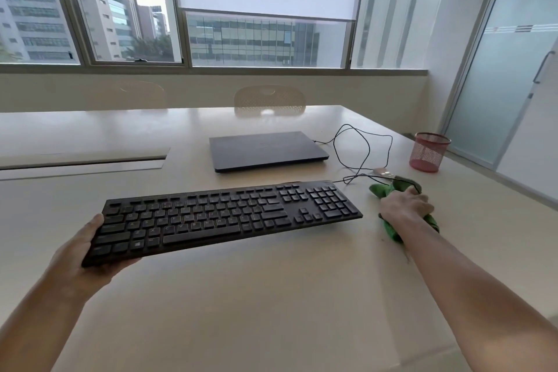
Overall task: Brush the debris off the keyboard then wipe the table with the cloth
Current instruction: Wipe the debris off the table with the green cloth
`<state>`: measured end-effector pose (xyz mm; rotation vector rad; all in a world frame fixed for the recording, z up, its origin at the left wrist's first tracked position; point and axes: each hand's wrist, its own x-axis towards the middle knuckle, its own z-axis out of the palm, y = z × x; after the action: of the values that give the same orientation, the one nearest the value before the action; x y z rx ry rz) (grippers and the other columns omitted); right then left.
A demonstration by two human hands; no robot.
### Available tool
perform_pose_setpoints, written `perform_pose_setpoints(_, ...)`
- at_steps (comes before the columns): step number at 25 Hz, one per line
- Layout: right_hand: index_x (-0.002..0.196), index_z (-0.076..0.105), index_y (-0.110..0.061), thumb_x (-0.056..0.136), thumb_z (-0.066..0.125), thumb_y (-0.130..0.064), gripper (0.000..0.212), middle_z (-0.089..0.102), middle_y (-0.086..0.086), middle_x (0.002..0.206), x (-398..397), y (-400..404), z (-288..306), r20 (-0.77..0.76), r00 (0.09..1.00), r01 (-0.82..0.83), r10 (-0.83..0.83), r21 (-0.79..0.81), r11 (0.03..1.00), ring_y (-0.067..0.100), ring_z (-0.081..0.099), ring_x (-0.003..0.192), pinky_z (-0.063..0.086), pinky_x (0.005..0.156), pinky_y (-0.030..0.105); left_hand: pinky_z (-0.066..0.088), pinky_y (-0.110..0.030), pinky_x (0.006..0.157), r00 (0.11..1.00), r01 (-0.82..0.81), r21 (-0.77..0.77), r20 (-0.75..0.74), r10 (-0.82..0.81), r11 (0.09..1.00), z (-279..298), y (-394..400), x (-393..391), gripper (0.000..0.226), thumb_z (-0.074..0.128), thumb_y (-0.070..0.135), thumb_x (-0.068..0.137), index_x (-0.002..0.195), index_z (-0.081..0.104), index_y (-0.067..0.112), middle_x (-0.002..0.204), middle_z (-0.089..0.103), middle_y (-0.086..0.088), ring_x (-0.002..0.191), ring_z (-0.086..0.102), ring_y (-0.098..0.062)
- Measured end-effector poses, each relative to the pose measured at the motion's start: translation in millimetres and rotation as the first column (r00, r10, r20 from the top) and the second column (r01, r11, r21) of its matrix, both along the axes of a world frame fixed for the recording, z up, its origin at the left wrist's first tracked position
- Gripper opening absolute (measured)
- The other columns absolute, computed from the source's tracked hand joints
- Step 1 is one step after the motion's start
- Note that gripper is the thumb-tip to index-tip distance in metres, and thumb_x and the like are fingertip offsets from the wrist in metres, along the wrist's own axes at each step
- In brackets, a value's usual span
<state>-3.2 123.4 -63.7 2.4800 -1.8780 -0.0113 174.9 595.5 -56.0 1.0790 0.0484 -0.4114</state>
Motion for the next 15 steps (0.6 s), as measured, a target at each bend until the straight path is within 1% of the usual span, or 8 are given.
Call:
perform_pose_setpoints(5,0.117,0.058,-0.016,0.09,0.04,-0.021,0.033,0.041,0.01,0.129,-35,0,1,0.017,0.998,0.063,-0.063,0.01,0.998,0.031,0.039,0.112,0.033,0.092,0.035,0.055,-0.038,0.04,0.999,0.019,-0.015,-0.032,-0.019,1.0,1,0,-3,0.024,0.039,0.034,0.099,0.09,0.057,0.02,0.06,0.071,-0.001,0.049,0.068,-0.017)
perform_pose_setpoints(7,0.115,0.058,-0.015,0.091,0.038,-0.021,0.033,0.044,0.011,0.126,-46,1,2,0.044,0.998,0.045,-0.044,-0.025,0.999,0.031,0.041,0.109,0.034,0.089,0.035,0.054,-0.038,0.038,0.999,0.028,-0.015,-0.043,-0.028,0.999,2,-2,-4,0.024,0.039,0.034,0.099,0.089,0.056,0.02,0.058,0.07,-0.002,0.047,0.068,-0.018)
perform_pose_setpoints(9,0.113,0.058,-0.014,0.094,0.034,-0.025,0.033,0.049,0.011,0.121,-49,4,9,0.068,0.996,-0.036,0.049,-0.171,0.985,0.031,0.043,0.106,0.035,0.086,0.036,0.054,-0.038,0.038,0.999,0.037,-0.017,-0.039,-0.038,0.999,2,-2,-5,0.025,0.039,0.034,0.099,0.09,0.057,0.019,0.059,0.071,-0.002,0.048,0.068,-0.018)
perform_pose_setpoints(11,0.11,0.06,-0.014,0.095,0.036,-0.032,0.034,0.051,0.011,0.119,-43,12,25,0.063,0.986,-0.125,0.151,-0.313,0.942,0.031,0.045,0.107,0.036,0.087,0.038,0.054,-0.038,0.039,0.998,0.056,-0.009,-0.031,-0.057,0.998,0,-2,-4,0.025,0.04,0.035,0.099,0.092,0.058,0.018,0.061,0.072,-0.002,0.05,0.069,-0.018)
perform_pose_setpoints(13,0.11,0.06,-0.014,0.096,0.038,-0.035,0.034,0.05,0.01,0.121,-24,24,45,-0.009,0.97,-0.228,0.241,-0.365,0.903,0.032,0.045,0.11,0.036,0.091,0.04,0.055,-0.037,0.041,0.997,0.079,0.006,-0.014,-0.079,0.997,0,1,-3,0.026,0.039,0.035,0.099,0.092,0.058,0.018,0.063,0.072,-0.002,0.051,0.069,-0.017)
perform_pose_setpoints(15,0.11,0.06,-0.013,0.095,0.038,-0.035,0.035,0.047,0.011,0.122,6,40,64,-0.069,0.931,-0.358,0.358,-0.357,0.863,0.032,0.045,0.109,0.036,0.091,0.041,0.056,-0.038,0.043,0.995,0.104,0.024,-0.007,-0.104,0.994,-1,2,-4,0.028,0.039,0.036,0.099,0.094,0.059,0.018,0.067,0.073,-0.003,0.054,0.07,-0.018)
